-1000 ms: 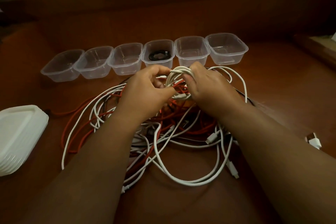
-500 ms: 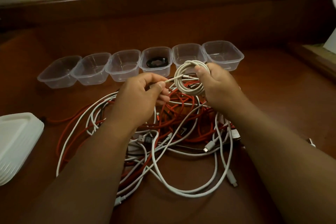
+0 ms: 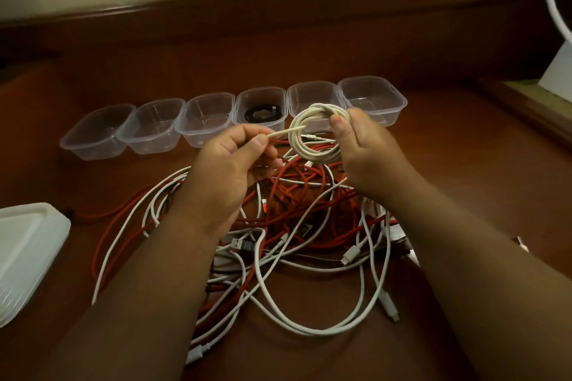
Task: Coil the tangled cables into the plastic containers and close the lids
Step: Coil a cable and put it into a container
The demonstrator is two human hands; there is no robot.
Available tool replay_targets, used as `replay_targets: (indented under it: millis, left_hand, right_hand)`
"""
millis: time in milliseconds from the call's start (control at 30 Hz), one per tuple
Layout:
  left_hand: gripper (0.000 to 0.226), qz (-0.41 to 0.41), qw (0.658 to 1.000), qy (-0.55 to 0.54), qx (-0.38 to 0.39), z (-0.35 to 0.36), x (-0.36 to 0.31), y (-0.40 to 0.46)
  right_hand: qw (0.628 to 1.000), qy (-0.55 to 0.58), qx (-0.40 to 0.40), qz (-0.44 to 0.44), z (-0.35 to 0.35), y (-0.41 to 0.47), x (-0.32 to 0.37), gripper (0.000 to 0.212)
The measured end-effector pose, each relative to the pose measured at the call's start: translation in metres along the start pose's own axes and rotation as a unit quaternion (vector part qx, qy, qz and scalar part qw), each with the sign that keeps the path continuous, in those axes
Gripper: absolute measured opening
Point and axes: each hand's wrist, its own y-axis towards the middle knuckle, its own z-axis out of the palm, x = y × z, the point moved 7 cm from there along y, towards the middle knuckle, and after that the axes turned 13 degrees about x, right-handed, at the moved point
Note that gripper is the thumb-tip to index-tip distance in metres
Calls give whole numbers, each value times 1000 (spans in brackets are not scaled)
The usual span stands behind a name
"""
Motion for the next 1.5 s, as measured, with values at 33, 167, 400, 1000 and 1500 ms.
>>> replay_targets:
  millis: [33,167,400,1000,1500]
  left_hand:
    - [24,-13,1000,13,6,0,3,1]
    - [17,-23,993,116,-8,-2,3,2]
    - [15,-34,998,-36,-44,10,16,4]
    - [22,-38,969,-243,-36,25,26,4]
    - [26,34,995,-47,-84,12,16,8]
  right_hand:
    - [1000,32,1,2,-1,-1,-1,31]
    - [975,219,17,4,5,-8,2,29]
    - [965,262,9,-8,20,-11,12,29]
    - [988,121,65,74,44,-6,5,26]
    - [890,409,126,158,63,-8,4,22]
